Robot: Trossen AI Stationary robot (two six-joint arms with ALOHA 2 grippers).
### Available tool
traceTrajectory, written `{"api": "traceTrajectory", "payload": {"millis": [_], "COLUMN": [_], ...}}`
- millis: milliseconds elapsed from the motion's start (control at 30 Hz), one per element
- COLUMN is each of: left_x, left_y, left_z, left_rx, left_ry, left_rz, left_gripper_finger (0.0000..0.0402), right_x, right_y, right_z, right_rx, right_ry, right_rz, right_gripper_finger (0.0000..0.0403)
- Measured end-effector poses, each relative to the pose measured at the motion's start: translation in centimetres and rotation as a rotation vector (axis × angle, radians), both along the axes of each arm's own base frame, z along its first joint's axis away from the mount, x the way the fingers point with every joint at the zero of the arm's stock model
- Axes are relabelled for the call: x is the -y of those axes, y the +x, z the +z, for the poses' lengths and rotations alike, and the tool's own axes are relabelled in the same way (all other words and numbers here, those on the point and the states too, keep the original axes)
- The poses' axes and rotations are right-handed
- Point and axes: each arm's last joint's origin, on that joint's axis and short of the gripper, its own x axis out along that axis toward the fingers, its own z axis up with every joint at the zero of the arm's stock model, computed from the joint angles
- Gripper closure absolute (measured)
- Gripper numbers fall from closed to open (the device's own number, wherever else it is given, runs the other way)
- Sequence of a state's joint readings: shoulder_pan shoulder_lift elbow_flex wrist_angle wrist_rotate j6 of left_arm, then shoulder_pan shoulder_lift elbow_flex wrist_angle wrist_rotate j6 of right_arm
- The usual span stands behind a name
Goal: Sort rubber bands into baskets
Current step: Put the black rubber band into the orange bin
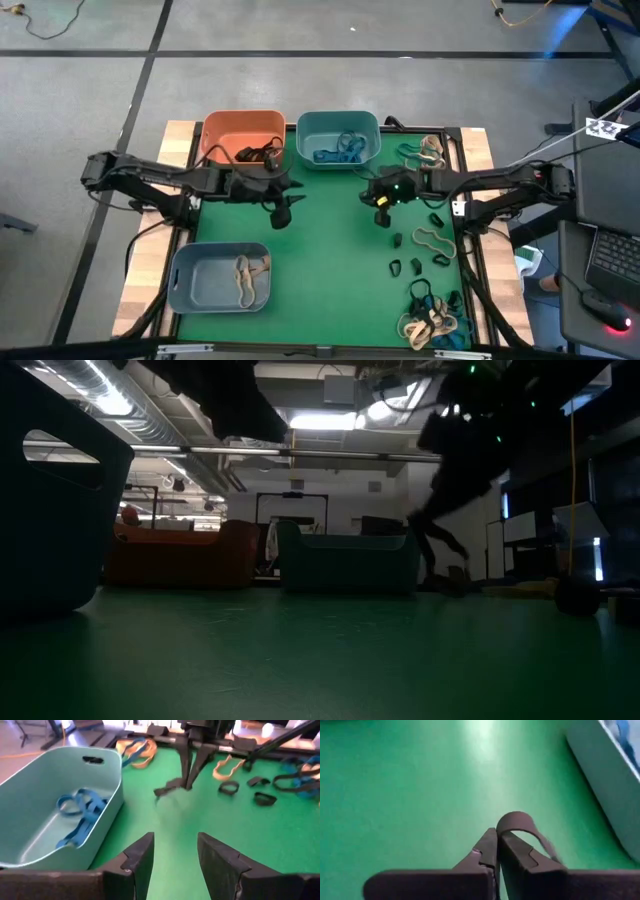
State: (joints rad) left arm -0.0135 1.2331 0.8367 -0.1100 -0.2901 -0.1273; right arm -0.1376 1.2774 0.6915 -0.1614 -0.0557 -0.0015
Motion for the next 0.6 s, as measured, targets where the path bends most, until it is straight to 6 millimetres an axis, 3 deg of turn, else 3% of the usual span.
{"api": "traceTrajectory", "payload": {"millis": [300, 600], "left_x": [0.6, 0.9], "left_y": [0.1, 2.4], "left_z": [-2.3, -4.4], "left_rx": [0.121, 0.144], "left_ry": [0.001, -0.006], "left_rz": [-0.023, -0.059], "left_gripper_finger": [0.0253, 0.0253], "right_x": [-2.5, -4.2], "right_y": [1.6, 2.5], "right_z": [2.5, 4.4], "right_rx": [0.166, 0.336], "right_ry": [-0.015, -0.035], "right_rz": [0.112, 0.204], "right_gripper_finger": [0.0393, 0.0387]}}
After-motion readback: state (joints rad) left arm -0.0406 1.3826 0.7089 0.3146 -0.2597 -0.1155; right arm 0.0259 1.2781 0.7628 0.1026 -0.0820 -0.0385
